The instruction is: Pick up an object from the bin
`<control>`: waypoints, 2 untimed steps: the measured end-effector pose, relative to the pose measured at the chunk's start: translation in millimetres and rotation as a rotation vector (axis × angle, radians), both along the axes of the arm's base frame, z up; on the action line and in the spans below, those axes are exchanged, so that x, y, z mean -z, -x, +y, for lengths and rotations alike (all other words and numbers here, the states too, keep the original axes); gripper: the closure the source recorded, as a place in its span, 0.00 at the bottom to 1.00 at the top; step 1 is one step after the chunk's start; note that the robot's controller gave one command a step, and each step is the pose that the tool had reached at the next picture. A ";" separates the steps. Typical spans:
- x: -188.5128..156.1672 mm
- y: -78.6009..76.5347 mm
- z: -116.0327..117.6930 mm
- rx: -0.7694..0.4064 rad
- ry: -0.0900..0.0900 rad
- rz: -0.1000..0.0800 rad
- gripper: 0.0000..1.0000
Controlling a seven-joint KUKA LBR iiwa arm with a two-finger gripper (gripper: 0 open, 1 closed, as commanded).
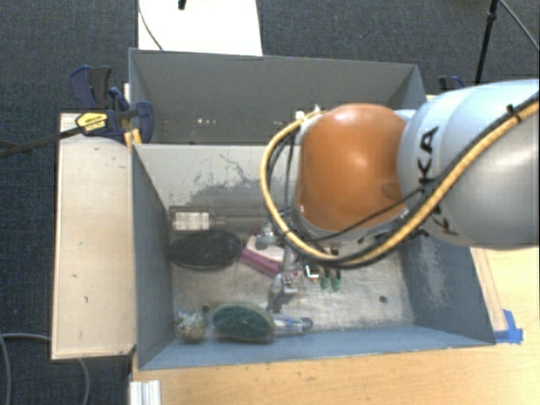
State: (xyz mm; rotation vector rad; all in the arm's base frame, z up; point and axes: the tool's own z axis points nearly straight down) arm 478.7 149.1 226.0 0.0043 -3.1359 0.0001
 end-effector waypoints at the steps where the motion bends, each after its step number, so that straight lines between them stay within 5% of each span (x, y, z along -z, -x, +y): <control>1: 98.7 -98.9 -33.0 0.186 0.001 -0.007 0.00; 2: 149.7 -71.4 -43.0 0.355 0.001 -0.005 0.00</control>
Offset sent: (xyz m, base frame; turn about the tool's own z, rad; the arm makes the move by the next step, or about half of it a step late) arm 0.0979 -0.0312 -0.0958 0.1856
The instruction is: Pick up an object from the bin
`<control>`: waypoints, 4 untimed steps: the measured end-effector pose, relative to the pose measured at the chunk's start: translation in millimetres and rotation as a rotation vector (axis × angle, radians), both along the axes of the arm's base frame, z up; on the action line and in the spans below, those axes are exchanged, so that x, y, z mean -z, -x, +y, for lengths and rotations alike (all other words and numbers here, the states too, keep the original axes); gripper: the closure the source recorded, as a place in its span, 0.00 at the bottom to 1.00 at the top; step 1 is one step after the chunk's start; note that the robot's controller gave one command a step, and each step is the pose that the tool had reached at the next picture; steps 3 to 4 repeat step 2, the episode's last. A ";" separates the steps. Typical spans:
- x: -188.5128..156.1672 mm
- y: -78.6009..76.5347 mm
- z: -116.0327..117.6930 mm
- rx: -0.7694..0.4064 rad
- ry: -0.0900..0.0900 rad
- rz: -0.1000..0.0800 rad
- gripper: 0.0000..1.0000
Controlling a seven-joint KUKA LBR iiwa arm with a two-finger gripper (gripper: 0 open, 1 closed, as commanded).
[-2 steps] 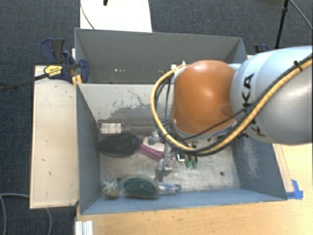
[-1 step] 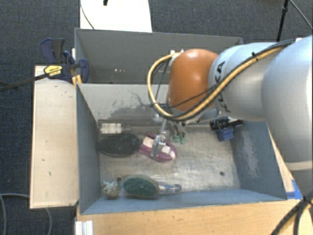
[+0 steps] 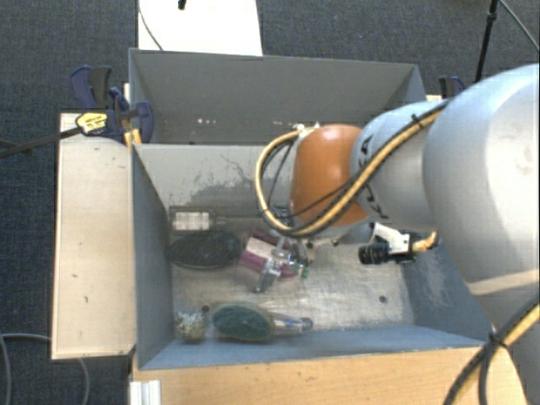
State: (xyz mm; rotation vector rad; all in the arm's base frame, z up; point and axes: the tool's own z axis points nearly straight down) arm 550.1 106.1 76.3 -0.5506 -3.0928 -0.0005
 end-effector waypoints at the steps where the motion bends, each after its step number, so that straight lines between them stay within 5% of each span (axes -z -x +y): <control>1: -1.4 -1.2 0.4 0.003 -0.001 -0.004 1.00; 2: -162.9 17.9 -10.9 0.011 -0.002 -0.008 1.00; 4: -162.9 17.9 -10.9 0.011 -0.002 -0.008 1.00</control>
Offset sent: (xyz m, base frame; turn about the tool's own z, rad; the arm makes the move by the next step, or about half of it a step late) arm 0.0000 0.0000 0.0000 0.0000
